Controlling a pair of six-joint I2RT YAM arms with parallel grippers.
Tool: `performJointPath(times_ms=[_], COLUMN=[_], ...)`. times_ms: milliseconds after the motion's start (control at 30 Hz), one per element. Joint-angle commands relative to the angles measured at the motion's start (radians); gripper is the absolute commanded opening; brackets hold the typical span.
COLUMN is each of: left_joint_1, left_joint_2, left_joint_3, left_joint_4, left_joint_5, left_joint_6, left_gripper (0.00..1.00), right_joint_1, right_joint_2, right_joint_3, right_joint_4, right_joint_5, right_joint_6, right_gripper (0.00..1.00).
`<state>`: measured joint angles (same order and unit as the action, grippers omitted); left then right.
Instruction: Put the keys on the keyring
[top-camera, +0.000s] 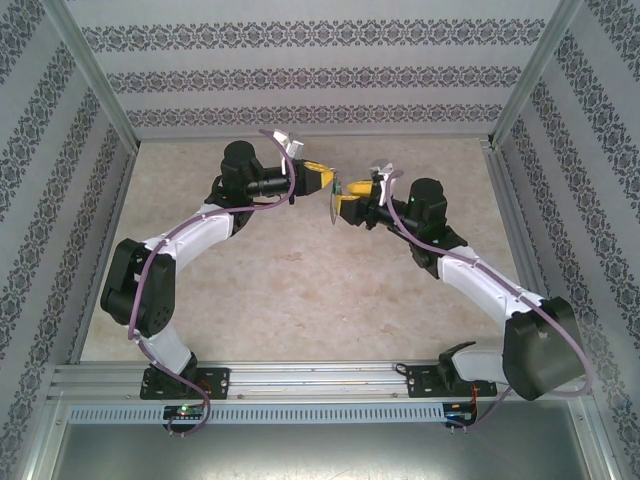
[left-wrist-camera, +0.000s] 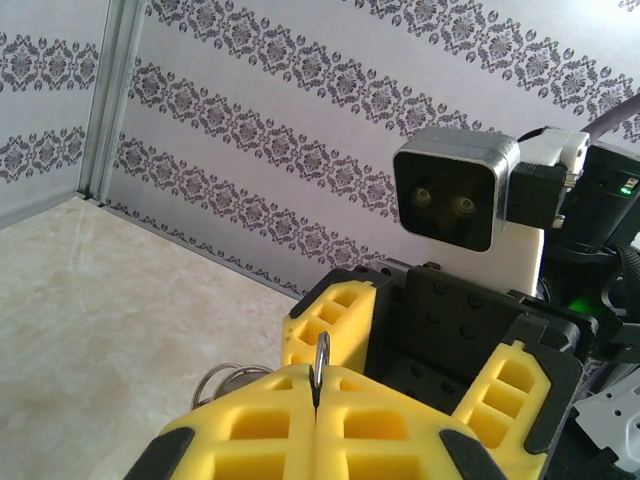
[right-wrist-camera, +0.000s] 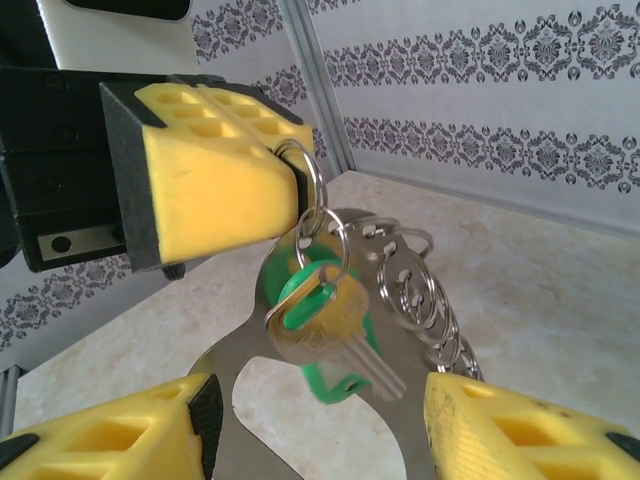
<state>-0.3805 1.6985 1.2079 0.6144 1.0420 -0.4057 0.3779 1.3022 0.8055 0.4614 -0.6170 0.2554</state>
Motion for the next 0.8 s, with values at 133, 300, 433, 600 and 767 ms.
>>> performJointPath(times_ms=[133, 300, 433, 600, 767], left_joint_1=[-0.014, -0.015, -0.015, -0.016, -0.016], left_joint_2=[-0.028, -0.028, -0.028, -0.028, -0.028], left_joint_3=[0.032, 0.036, 0.038, 0.037, 0.036], left_joint_4=[0.042, 0.041, 0.039, 0.038, 0.042], left_joint_5=[0.016, 0.016, 0.018, 0.018, 0.017], left_joint_6=[-0.016, -0.015, -0.015, -0.014, -0.015], left_gripper=[0.0, 0.0, 0.0, 0.0, 0.0], right_joint_1=[0.015, 0.015, 0.015, 0.017, 0.019], right_joint_2=[0.047, 0.065, 0.071, 0.072, 0.066], right_joint_3=[0.077, 0.089, 0.091, 0.089, 0.089], right_joint_4=[0.048, 0.045, 0.037, 0.034, 0.011], right_joint_5=[0.001, 0.003, -0.002, -0.032, -0.057], right_joint_6=[-0.023, -0.028, -0.036, -0.041, -0.052], right_gripper=[0.56, 0.52, 0.4, 0.2, 0.05])
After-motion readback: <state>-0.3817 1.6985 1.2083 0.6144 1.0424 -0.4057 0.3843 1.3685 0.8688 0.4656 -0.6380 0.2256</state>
